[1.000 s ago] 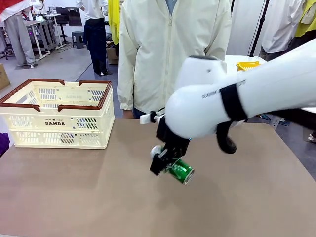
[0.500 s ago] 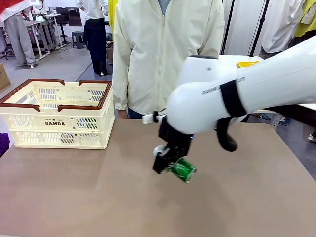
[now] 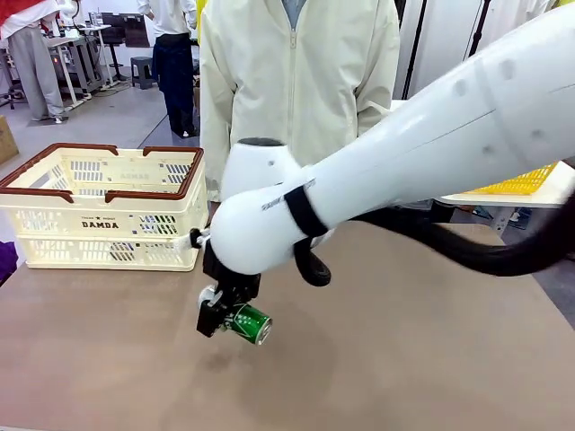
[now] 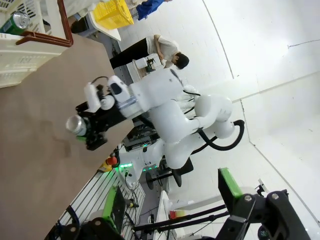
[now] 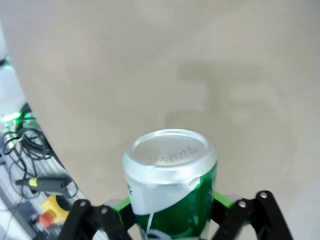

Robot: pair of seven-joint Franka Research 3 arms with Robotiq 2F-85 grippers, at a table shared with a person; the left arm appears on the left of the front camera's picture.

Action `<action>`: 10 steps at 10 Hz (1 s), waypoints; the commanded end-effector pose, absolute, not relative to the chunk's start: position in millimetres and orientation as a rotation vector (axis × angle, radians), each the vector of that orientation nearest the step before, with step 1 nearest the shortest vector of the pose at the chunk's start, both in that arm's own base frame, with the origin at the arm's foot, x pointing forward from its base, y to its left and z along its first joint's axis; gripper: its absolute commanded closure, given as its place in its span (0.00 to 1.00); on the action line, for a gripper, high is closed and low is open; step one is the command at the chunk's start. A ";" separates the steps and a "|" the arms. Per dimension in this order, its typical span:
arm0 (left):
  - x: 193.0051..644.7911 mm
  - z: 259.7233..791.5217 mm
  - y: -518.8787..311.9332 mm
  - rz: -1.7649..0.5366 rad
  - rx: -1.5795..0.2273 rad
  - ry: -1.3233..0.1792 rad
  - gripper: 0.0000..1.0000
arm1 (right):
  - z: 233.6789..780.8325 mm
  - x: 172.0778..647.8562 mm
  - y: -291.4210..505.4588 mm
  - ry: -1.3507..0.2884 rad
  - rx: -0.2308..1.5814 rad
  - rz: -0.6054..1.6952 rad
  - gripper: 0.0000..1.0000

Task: Place the drinks into the Shopping basket.
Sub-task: Pick up one drink and place it into the Shopping basket.

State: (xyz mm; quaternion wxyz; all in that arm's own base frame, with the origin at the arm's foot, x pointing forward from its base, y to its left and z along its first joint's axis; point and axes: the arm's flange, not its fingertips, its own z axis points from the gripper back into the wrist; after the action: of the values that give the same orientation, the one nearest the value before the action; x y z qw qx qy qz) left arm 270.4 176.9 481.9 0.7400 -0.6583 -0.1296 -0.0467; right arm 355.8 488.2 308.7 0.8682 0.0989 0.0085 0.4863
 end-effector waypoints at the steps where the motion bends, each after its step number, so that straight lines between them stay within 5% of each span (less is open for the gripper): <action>1: 270.0 485.0 175.1 -0.101 -1.473 -0.296 0.00 | 298.5 370.0 513.5 0.020 0.111 1.085 1.00; 5: 270.0 485.0 175.1 -0.101 -1.473 -0.296 0.00 | 273.7 368.3 517.2 0.086 0.113 1.144 1.00; 6: 270.0 485.0 175.1 -0.101 -1.473 -0.296 0.00 | 273.8 368.2 515.9 0.085 0.116 1.138 0.89; 7: 270.0 485.0 175.1 -0.101 -1.473 -0.296 0.00 | 273.7 368.2 515.0 0.092 0.113 1.144 0.30; 8: 270.0 485.0 175.1 -0.101 -1.473 -0.296 0.00 | 274.2 368.3 513.8 0.096 0.110 1.148 0.00; 10: 270.0 485.0 175.1 -0.101 -1.473 -0.296 0.00 | 275.3 368.3 511.2 0.099 0.113 1.146 0.00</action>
State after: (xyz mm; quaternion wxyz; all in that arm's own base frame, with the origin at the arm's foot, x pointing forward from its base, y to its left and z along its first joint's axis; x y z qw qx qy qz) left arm 270.5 176.9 481.8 0.7400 -0.6584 -0.1296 -0.0467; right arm 367.5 512.4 273.7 0.8413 0.0551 0.0429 0.5361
